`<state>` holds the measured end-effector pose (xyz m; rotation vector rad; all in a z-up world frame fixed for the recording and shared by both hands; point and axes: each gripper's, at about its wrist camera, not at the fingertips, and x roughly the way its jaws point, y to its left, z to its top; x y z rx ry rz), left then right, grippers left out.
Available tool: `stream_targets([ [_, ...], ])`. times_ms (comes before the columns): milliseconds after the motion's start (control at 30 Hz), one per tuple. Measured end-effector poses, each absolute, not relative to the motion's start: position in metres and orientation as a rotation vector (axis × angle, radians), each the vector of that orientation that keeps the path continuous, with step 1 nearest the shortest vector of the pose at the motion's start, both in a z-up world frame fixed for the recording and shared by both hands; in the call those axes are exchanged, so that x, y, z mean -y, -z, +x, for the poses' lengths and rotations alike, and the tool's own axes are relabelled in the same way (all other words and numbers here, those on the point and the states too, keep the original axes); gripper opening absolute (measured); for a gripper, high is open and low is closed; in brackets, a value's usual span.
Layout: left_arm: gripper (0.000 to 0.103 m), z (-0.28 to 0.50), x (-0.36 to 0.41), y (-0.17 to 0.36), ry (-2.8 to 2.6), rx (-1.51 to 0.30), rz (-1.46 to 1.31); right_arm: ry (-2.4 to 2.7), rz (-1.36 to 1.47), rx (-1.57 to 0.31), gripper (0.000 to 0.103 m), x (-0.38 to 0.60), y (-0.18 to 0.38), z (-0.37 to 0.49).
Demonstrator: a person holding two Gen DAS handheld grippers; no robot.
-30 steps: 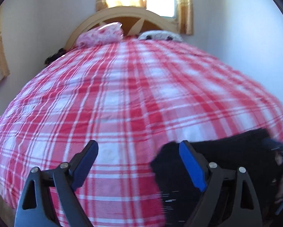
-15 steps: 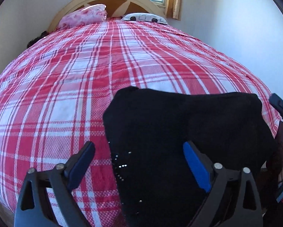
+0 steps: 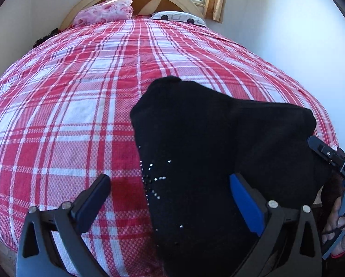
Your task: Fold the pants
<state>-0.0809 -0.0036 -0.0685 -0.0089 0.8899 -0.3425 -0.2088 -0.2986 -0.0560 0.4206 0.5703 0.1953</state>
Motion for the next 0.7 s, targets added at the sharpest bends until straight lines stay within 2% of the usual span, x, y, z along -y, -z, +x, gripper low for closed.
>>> stream_targets([
  [233, 0.103, -0.084, 0.003, 0.068, 0.347, -0.903, -0.012, -0.132, 0.317, -0.591, 0.031, 0.284, 0.05, -0.213],
  [300, 0.101, -0.085, 0.003, 0.068, 0.355, -0.906, -0.011, -0.129, 0.301, -0.602, 0.036, 0.285, 0.05, -0.206],
  [400, 0.086, -0.089, 0.005, 0.063, 0.409, -0.896, -0.008, -0.15, 0.3, -0.612, 0.05, 0.283, 0.048, -0.203],
  [567, 0.085, -0.089, 0.003, 0.056, 0.438, -0.892, -0.017, -0.107, 0.256, -0.566, 0.051, 0.28, 0.035, -0.211],
  [667, 0.085, -0.081, -0.008, 0.055, 0.464, -0.922, -0.116, -0.043, 0.295, -0.507, 0.061, 0.3, 0.026, -0.22],
  [700, 0.085, -0.079, -0.01, 0.054, 0.461, -0.917, -0.129, -0.032, 0.306, -0.506, 0.061, 0.304, 0.026, -0.221],
])
